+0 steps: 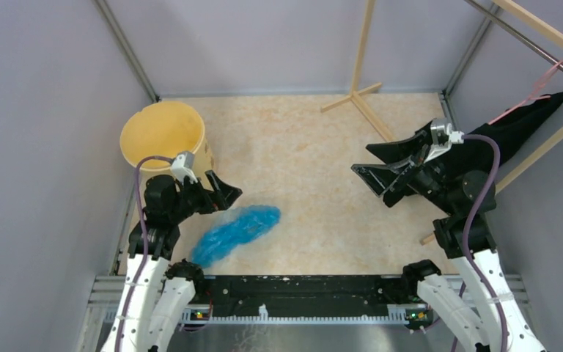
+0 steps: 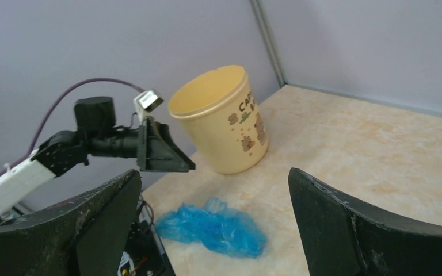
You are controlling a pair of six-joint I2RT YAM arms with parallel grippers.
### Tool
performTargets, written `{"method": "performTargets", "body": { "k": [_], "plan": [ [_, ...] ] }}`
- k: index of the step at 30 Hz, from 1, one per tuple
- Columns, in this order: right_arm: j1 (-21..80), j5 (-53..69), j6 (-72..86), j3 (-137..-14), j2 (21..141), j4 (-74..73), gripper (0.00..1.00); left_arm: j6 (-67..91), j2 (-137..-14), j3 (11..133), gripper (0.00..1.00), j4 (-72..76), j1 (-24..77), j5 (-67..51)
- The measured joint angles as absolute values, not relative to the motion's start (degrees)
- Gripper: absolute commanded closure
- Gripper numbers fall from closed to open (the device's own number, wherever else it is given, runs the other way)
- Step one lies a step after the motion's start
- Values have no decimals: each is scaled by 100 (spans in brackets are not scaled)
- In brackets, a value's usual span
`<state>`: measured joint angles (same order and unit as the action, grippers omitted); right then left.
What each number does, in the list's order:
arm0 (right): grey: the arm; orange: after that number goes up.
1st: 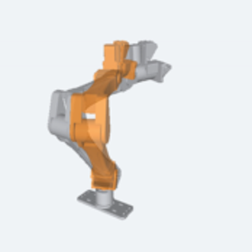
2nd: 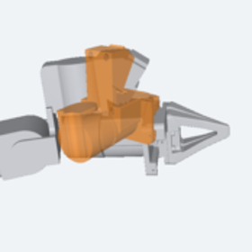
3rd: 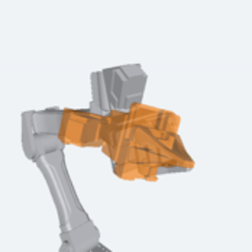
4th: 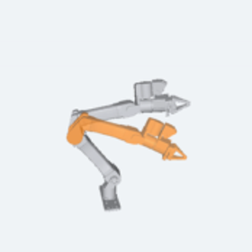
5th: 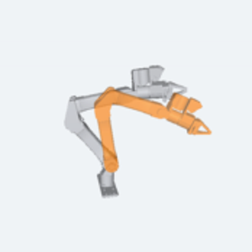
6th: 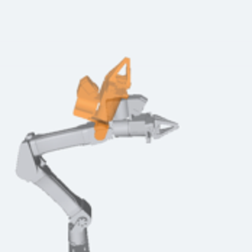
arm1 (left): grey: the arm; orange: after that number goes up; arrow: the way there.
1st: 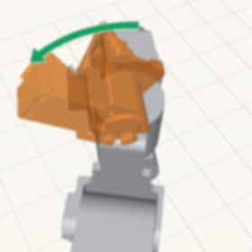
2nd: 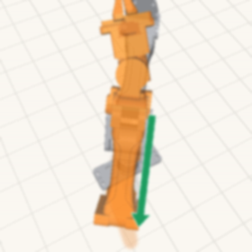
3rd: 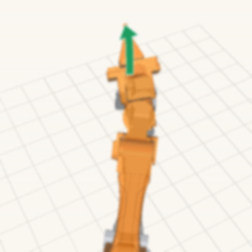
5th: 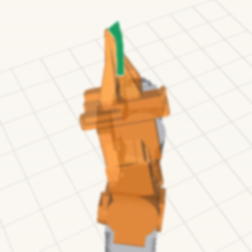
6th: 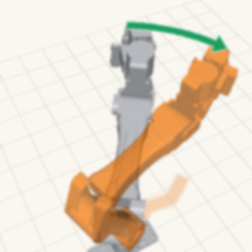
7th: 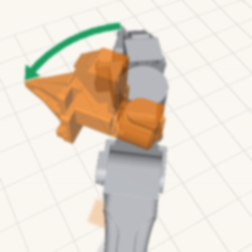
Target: Put the trash bags into the trash bin
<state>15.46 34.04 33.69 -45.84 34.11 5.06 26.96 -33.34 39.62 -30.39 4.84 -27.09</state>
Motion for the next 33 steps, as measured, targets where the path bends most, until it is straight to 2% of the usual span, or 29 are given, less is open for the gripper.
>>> {"method": "performTargets", "body": {
  "k": [5, 8, 12, 15, 19, 23, 28, 31, 33],
  "plan": [
    [1688, 4069, 3457, -4777, 3811, 742, 1, 3208, -3511, 3684, 1, -2982, 484, -2224],
    [2377, 3918, 3201, -5096, 4187, 556, 1, 3586, -3570, 3326, 1, -2945, 484, -1848],
    [4086, 3006, 2521, -5594, 4873, 8, 1, 3883, -3885, 3061, 1, -2969, 484, -1411],
    [4882, 2134, 2134, -5883, 5664, -290, 1, 3972, -4145, 3059, 1, -3017, 484, -1223],
    [5256, 1372, 1959, -6104, 7229, -405, 3, 4038, -4163, 3059, 1, -3028, 484, -1164],
    [5306, 1181, 1938, -5896, 8680, -259, 5, 4058, -3913, 3059, 1, -3105, 484, -1050],
    [5780, 858, 1490, -5284, 9354, 274, 5, 4086, -3341, 3059, 1, -3111, 484, -797],
    [6274, 281, 1074, -5264, 9588, 580, 14, 4084, -3105, 3039, 1, -3039, 484, -755],
    [6517, -60, 838, -5345, 9762, 657, 15, 4075, -3050, 3030, 1, -2987, 484, -764]
  ]
}}
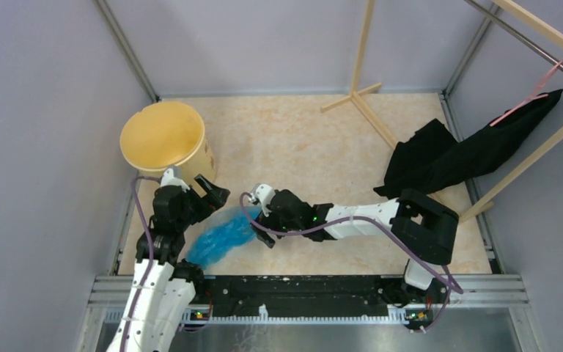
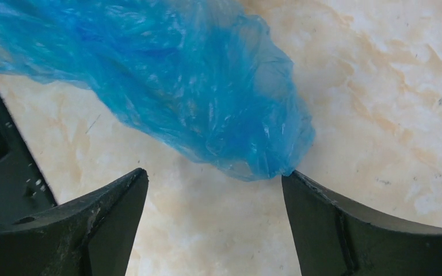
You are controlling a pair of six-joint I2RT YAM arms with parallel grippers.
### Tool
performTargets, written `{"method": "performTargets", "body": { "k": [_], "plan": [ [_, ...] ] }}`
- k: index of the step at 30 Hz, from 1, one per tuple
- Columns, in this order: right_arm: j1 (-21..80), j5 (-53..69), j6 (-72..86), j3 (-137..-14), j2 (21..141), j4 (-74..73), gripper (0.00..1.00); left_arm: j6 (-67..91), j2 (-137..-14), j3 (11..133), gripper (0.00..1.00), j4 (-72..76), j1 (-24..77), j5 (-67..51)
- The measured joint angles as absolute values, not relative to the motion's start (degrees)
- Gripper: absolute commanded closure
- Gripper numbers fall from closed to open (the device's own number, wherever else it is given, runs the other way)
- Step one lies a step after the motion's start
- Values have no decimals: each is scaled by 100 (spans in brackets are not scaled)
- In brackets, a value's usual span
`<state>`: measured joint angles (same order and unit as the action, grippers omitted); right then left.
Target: Put the trash bags into the trash bin
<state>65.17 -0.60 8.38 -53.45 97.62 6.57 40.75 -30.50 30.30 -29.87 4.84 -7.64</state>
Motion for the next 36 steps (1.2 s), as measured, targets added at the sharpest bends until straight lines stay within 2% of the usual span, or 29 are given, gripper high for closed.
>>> {"method": "performTargets", "body": {
  "k": [3, 4, 7, 8, 11, 14, 21, 27, 32, 36],
  "plan": [
    [6659, -460, 652, -5586, 10090, 733, 25, 4053, -3094, 3026, 1, -2956, 484, -788],
    [6652, -576, 600, -5629, 10167, 755, 33, 4049, -3120, 3026, 1, -2954, 484, -799],
    [6624, -843, 528, -5642, 10269, 797, 74, 4036, -3232, 2993, 1, -2899, 484, -875],
    [6622, -958, 506, -5642, 10283, 812, 83, 4032, -3258, 2969, 1, -2860, 484, -908],
    [6622, -1131, 526, -5634, 10280, 921, 100, 4016, -3312, 2884, 1, -2779, 484, -976],
    [6617, -1306, 561, -5500, 10149, 1142, 100, 3981, -3361, 2842, 1, -2709, 484, -1052],
    [6191, -1035, 764, -4668, 8982, 1468, 100, 3850, -3599, 2781, 1, -2386, 484, -1529],
    [5304, -1, 1120, -3927, 7865, 1625, 100, 3612, -4276, 2676, 1, -1892, 484, -2871],
    [5183, 311, 1140, -3828, 7181, 1354, 100, 3511, -4366, 2676, 1, -1675, 484, -3579],
    [5183, -32, 832, -4036, 6556, 773, 100, 3457, -4167, 2685, 1, -1664, 484, -3778]
  ]
}}
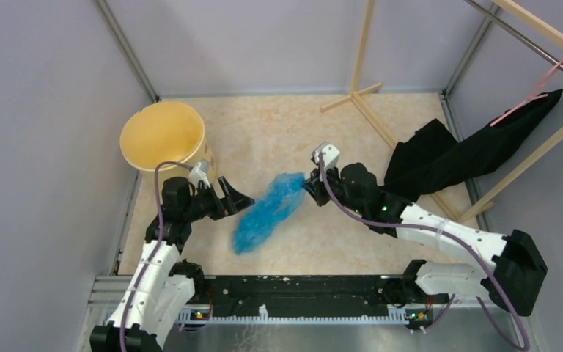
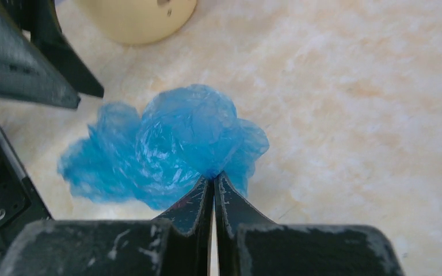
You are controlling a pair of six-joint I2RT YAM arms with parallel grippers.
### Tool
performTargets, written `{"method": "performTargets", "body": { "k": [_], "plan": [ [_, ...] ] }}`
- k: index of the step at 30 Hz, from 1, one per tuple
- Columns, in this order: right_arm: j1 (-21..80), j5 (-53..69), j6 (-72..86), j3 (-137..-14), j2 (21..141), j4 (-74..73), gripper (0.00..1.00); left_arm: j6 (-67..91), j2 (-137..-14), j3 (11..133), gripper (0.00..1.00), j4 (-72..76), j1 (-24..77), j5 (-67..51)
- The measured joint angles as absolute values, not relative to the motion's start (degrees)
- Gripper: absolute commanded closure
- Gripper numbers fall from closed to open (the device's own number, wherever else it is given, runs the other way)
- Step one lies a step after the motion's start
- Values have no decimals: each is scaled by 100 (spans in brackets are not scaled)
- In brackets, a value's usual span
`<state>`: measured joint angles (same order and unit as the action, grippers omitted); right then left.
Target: Put the trash bags into the trash bin
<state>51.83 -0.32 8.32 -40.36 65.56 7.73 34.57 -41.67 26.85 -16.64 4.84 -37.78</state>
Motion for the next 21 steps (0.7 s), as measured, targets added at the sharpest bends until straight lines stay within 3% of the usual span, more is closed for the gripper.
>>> {"method": "performTargets", "body": {
  "k": [8, 12, 16, 21],
  "plan": [
    [5183, -613, -193, -6029, 6230, 67, 100, 3457, -3503, 3065, 1, -1811, 484, -3758],
    [5183, -346, -392, -6366, 6097, 311, 100, 3446, -3124, 3164, 1, -1824, 484, -3568],
    [5183, -3, -298, -5723, 6010, 888, 100, 3387, -2947, 3168, 1, -1894, 484, -3310],
    [5153, -379, 609, -3763, 5951, 1411, 100, 3376, -3188, 3094, 1, -1949, 484, -3223]
  ]
}}
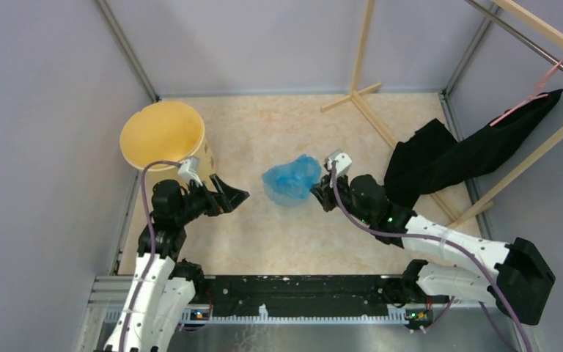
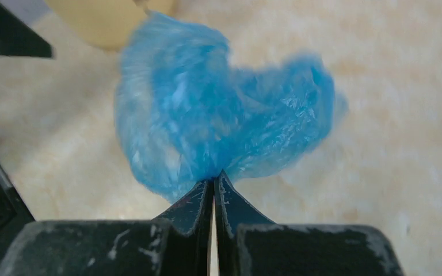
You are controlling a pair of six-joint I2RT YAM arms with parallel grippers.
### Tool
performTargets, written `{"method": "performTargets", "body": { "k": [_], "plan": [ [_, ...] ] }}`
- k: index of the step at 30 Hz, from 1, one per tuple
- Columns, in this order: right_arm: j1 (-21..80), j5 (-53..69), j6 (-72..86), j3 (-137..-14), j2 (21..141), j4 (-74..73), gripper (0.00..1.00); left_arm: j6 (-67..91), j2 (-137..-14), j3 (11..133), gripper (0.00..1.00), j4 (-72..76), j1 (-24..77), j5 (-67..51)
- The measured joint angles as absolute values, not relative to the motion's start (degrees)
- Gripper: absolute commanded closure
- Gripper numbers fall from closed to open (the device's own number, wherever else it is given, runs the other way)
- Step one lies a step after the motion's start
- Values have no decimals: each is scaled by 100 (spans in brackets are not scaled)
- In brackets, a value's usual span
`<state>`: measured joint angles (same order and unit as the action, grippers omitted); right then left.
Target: Put the trash bags into the trash bin
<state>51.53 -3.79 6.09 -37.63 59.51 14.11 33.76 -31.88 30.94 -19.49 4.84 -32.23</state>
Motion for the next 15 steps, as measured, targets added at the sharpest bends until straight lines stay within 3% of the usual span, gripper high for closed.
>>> {"method": "performTargets", "body": {
  "k": [5, 11, 15],
  "plan": [
    [4504, -567, 1848, -3144, 6003, 797, 100, 3518, -3865, 2742, 1, -1597, 484, -3717],
    [4119, -220, 2421, -3402, 5839, 746, 100, 4034, -4486, 2342, 1, -701, 620, -4397],
    [4119, 191, 2692, -3765, 5837, 607, 100, 4193, -4556, 2320, 1, -148, 1280, -4423]
  ]
}}
